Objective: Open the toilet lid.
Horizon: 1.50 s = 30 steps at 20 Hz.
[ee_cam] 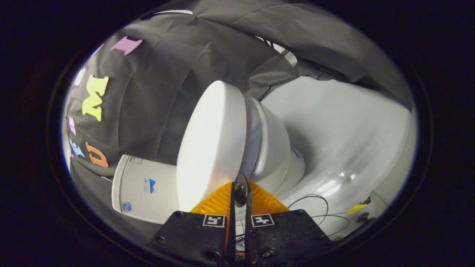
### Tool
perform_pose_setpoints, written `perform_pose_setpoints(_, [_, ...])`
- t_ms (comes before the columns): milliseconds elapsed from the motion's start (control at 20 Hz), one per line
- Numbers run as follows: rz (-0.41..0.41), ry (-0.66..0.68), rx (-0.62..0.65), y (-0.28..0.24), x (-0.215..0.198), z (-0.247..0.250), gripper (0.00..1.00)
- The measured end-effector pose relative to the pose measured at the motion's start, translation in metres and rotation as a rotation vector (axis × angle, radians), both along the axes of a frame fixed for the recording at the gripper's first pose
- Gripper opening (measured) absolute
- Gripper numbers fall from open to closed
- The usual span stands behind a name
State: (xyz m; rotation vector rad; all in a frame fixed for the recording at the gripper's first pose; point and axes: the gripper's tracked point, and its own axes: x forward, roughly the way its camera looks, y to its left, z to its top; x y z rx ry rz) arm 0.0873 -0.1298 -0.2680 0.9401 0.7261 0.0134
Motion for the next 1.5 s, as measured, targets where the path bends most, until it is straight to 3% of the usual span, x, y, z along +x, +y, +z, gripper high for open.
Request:
perform_pose_setpoints(700, [-0.021,-0.057,-0.060,0.009,-0.001,0.046,0.09])
perform_pose_setpoints(1500, [0.011,-0.197,-0.261,0.048,-0.004,0.129,0.07])
